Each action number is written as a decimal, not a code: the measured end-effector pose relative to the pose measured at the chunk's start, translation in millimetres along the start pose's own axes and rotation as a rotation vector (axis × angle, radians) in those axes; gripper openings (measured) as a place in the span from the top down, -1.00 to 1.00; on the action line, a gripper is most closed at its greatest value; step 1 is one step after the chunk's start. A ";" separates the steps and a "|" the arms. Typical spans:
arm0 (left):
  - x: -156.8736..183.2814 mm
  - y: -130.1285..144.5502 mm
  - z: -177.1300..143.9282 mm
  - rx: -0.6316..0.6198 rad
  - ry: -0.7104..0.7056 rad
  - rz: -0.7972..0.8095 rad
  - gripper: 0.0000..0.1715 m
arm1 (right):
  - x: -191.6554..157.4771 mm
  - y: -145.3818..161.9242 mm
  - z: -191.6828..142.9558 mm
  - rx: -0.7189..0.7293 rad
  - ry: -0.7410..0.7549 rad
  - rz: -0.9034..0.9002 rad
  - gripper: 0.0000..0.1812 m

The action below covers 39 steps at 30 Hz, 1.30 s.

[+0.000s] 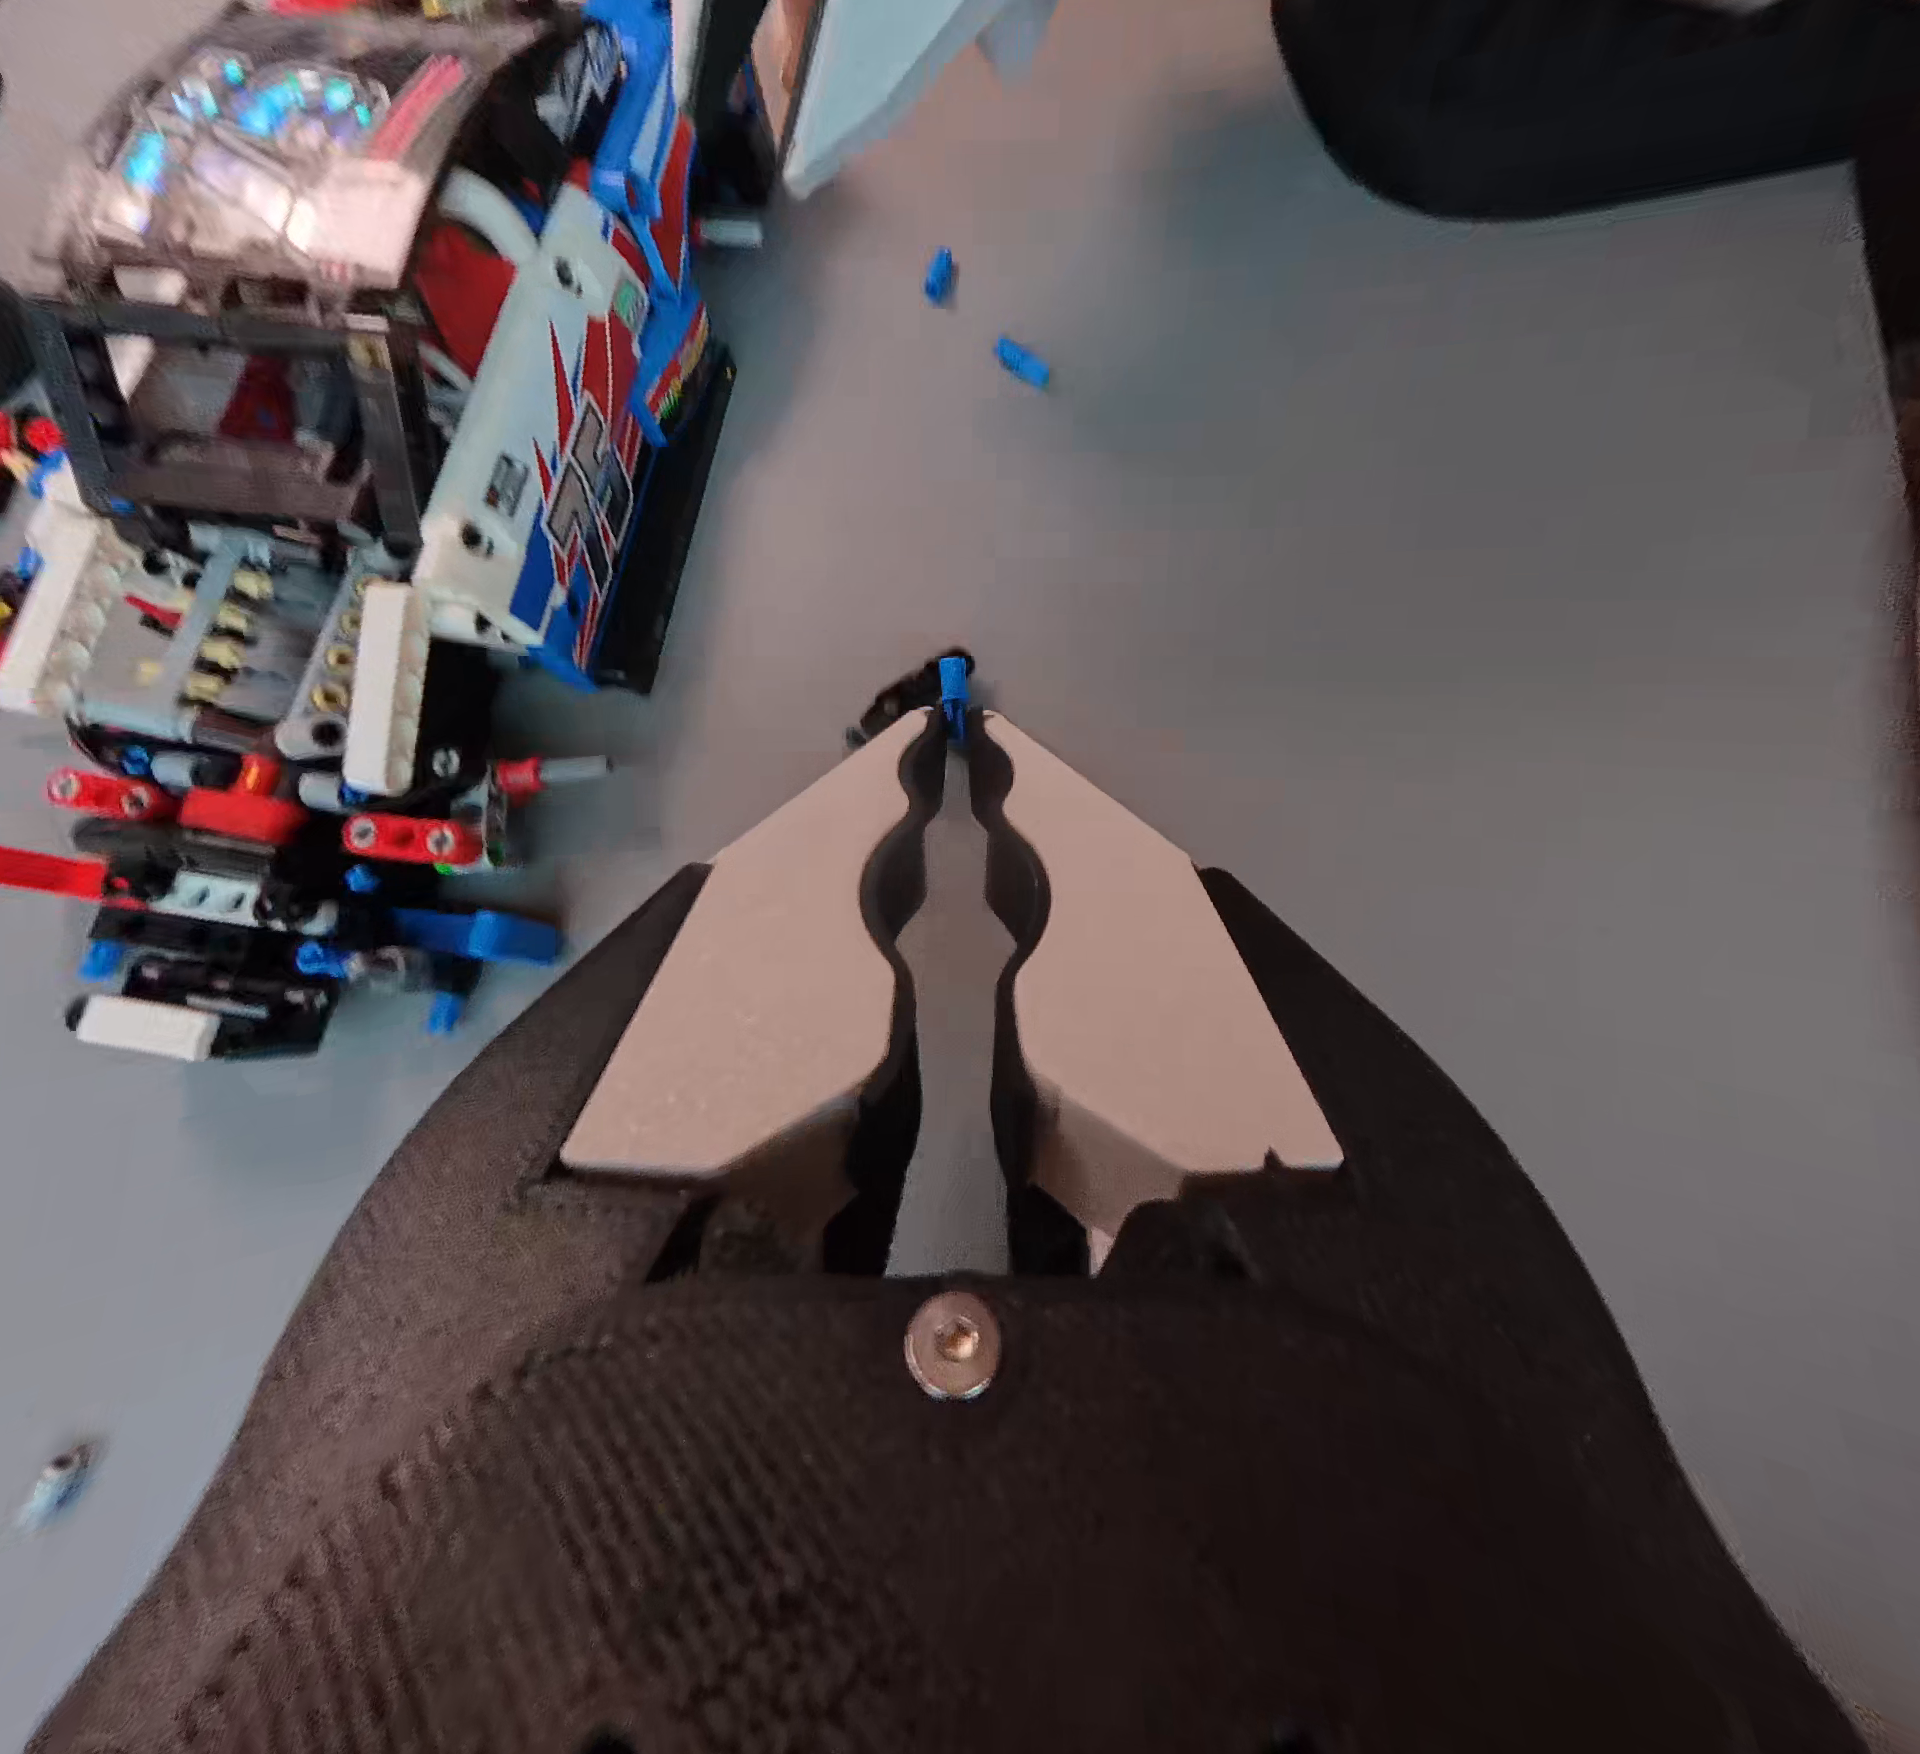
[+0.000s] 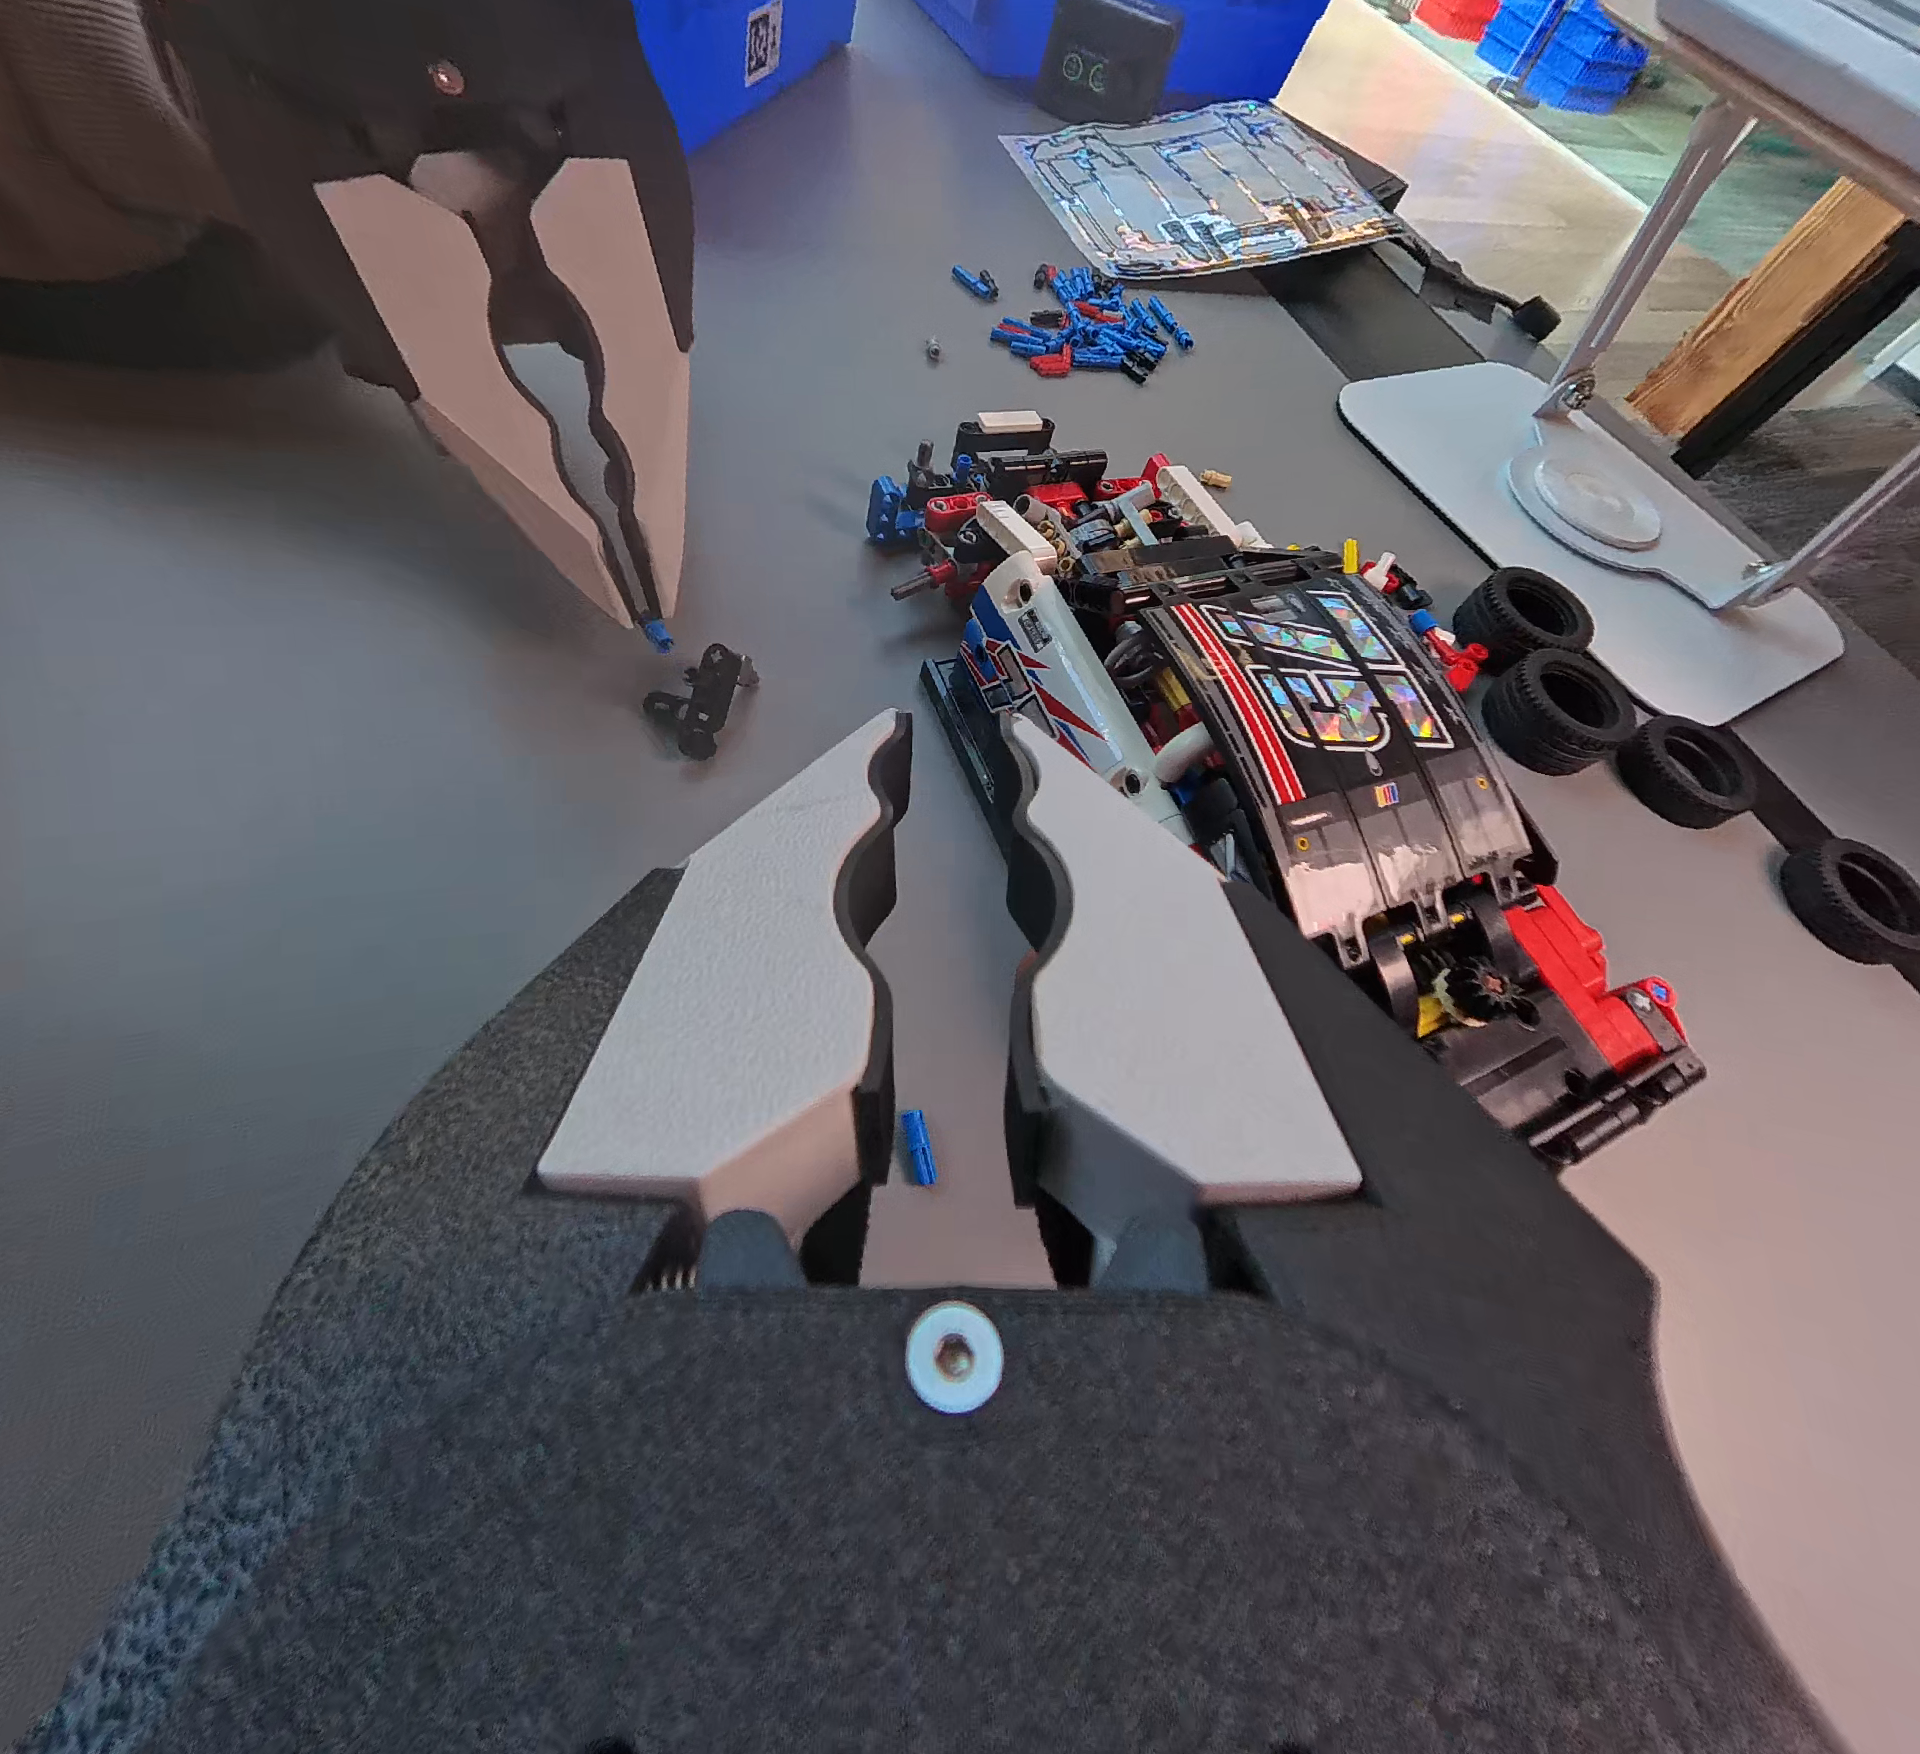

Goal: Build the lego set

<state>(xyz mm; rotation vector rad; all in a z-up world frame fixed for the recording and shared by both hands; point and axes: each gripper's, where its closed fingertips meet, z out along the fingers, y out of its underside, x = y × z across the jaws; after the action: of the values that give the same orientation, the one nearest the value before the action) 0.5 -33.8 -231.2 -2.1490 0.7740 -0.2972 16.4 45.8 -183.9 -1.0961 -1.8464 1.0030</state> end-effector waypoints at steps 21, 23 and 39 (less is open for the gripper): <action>-1.3 -2.6 8.3 0.013 0.222 0.052 0.60 | -11.7 1.5 2.1 0.021 -0.057 -0.034 1.00; -2.4 7.4 11.9 -0.019 0.211 0.080 0.60 | -22.3 -2.5 6.7 0.038 -0.102 -0.009 1.00; -12.5 -25.8 -6.2 0.161 0.008 0.092 0.92 | -35.3 -63.4 -8.9 0.420 -0.095 0.018 1.00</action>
<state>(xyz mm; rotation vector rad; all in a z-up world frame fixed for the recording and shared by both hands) -1.1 -17.6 -206.9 -1.9564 0.8221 -0.3092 16.0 -4.9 -131.2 -0.8232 -1.5981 1.3959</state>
